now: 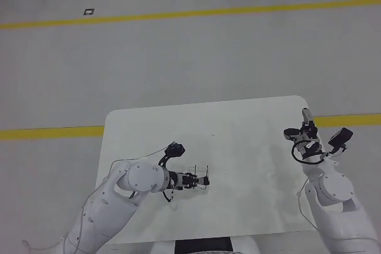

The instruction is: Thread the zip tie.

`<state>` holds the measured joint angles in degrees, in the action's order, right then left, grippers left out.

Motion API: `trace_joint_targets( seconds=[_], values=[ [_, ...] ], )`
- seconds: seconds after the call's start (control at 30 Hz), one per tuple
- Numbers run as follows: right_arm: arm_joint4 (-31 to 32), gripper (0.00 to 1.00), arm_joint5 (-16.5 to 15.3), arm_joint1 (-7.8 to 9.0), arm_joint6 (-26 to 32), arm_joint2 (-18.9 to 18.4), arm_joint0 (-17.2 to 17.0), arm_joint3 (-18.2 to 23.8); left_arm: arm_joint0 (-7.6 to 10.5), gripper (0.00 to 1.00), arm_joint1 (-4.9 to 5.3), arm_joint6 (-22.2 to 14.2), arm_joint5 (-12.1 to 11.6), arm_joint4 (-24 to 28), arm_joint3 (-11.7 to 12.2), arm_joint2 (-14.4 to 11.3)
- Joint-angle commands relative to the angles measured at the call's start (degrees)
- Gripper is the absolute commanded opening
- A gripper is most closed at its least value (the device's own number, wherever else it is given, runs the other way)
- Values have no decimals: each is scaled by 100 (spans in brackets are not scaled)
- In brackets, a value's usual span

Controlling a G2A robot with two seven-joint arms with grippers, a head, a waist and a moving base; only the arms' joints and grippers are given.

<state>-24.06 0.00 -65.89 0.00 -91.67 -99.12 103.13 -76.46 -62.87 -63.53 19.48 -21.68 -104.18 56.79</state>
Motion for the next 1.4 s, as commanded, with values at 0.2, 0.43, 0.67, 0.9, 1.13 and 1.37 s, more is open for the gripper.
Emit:
trace_joint_targets(
  seconds=[0.2, 0.43, 0.67, 0.9, 1.13, 1.37],
  values=[
    [0, 100, 0, 0, 0, 0, 0, 0, -353, 100, -39, -496, 0, -441, -253, 441],
    [0, 100, 0, 0, 0, 0, 0, 0, -465, 100, -174, -1497, 0, -1415, -552, 744],
    [0, 100, 0, 0, 0, 0, 0, 0, -636, 100, -431, -1612, 0, -1925, -745, 786],
    [0, 100, 0, 0, 0, 0, 0, 0, -648, 100, -448, -1612, 0, -1948, -763, 783],
    [0, 100, 0, 0, 0, 0, 0, 0, -638, 100, -453, -1547, -42, -1887, -823, 773],
    [0, 100, 0, 0, 0, 0, 0, 0, -589, 100, -447, -1236, -454, -1285, -731, 735]
  ],
)
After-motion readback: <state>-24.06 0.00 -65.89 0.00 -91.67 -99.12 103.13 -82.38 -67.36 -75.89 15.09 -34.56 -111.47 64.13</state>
